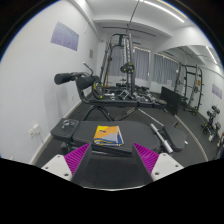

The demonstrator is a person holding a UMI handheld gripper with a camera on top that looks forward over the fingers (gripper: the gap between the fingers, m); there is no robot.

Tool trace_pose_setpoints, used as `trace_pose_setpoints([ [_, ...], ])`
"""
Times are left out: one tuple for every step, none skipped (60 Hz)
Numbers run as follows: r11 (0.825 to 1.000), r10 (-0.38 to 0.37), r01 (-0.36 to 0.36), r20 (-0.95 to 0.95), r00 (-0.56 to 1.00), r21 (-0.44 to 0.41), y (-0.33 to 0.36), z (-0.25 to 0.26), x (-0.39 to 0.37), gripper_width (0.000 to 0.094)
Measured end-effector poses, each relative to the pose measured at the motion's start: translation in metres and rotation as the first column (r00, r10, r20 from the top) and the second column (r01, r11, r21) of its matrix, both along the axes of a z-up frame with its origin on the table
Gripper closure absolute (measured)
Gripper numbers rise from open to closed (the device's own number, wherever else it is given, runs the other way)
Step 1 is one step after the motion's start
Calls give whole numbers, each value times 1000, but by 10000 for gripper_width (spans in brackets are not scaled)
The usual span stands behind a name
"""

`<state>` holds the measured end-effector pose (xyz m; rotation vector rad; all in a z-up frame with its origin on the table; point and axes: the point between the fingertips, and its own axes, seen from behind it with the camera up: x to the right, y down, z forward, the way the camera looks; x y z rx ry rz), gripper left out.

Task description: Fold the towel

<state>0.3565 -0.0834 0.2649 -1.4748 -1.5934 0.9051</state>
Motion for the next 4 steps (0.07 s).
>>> trace_pose_setpoints([
  [1000, -1, 1, -2, 1000, 1, 0, 1, 1, 81],
  [1000, -1, 1, -3, 1000, 2, 0, 1, 1, 80],
  [1000, 0, 0, -3, 1000, 1, 0, 2, 1, 80],
  [1000, 3, -3, -5, 1000, -5, -2, 1, 3, 78],
])
